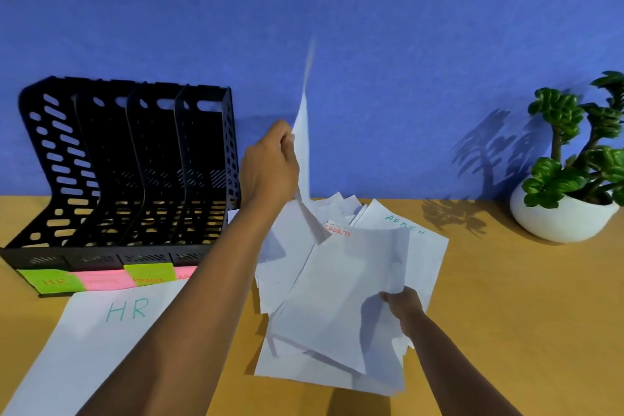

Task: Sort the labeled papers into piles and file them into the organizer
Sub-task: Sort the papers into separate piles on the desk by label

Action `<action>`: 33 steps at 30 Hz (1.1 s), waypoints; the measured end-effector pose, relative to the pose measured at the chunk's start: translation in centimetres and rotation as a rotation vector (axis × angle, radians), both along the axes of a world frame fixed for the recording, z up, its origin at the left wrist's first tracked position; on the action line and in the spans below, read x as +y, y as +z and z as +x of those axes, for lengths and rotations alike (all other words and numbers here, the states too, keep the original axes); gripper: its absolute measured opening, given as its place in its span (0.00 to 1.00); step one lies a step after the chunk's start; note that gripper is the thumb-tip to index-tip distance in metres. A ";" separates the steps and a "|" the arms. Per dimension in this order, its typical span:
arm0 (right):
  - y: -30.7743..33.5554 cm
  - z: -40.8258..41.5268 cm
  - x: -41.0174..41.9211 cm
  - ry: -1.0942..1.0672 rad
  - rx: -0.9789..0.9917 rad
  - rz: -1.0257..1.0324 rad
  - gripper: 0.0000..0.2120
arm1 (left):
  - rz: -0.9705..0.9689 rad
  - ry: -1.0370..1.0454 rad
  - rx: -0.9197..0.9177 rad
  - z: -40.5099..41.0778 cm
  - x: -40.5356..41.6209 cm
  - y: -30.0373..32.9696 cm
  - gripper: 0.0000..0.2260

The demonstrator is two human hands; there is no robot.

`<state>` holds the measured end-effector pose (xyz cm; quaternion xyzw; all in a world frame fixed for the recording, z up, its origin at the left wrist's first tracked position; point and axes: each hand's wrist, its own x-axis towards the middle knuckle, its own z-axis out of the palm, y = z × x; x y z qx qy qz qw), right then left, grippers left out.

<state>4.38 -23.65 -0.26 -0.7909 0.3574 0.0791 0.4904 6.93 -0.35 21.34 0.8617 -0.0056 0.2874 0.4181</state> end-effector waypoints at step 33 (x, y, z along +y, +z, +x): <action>4.1 0.5 1.5 0.026 -0.430 0.217 0.13 | -0.635 0.015 0.687 -0.2 2.1 -18.1 0.08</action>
